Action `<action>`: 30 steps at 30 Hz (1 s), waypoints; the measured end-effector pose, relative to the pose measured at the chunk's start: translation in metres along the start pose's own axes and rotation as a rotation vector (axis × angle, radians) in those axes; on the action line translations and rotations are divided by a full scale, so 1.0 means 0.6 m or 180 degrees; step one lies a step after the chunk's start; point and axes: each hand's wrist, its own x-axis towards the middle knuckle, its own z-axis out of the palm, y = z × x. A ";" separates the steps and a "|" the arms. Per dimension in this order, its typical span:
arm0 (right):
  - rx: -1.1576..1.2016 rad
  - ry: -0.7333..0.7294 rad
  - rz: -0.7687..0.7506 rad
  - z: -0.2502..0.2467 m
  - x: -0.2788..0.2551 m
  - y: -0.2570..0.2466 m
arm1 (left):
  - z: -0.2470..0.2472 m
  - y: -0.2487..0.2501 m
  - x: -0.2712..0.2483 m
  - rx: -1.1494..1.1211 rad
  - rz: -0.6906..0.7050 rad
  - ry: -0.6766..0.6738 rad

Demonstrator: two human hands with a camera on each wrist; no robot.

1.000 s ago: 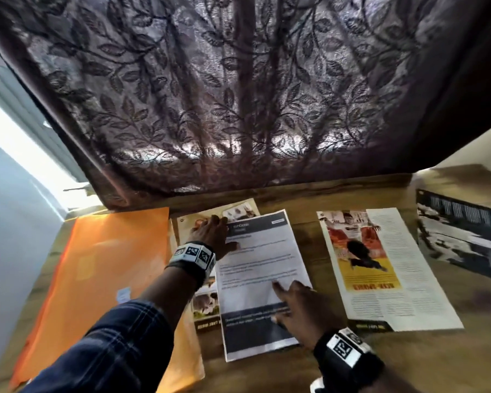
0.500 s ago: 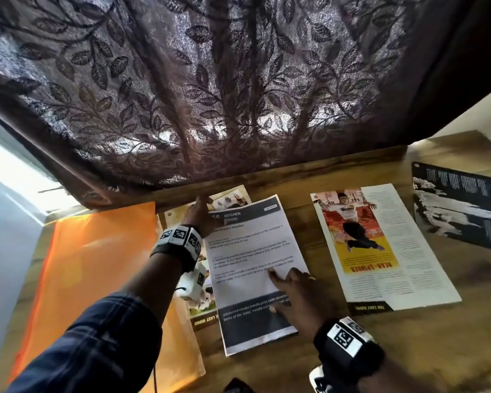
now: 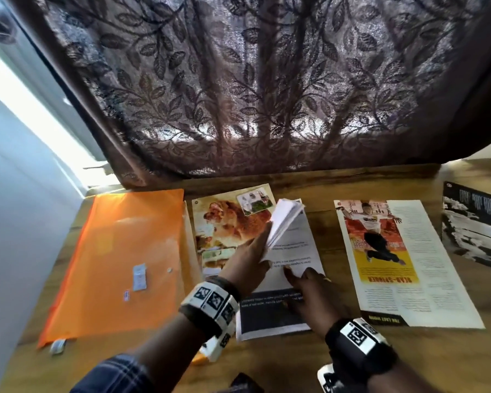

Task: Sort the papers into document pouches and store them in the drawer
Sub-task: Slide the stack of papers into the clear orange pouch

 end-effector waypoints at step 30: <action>0.3743 0.0905 -0.0413 -0.188 0.070 -0.073 | -0.091 -0.012 -0.055 -0.3042 0.0457 0.1782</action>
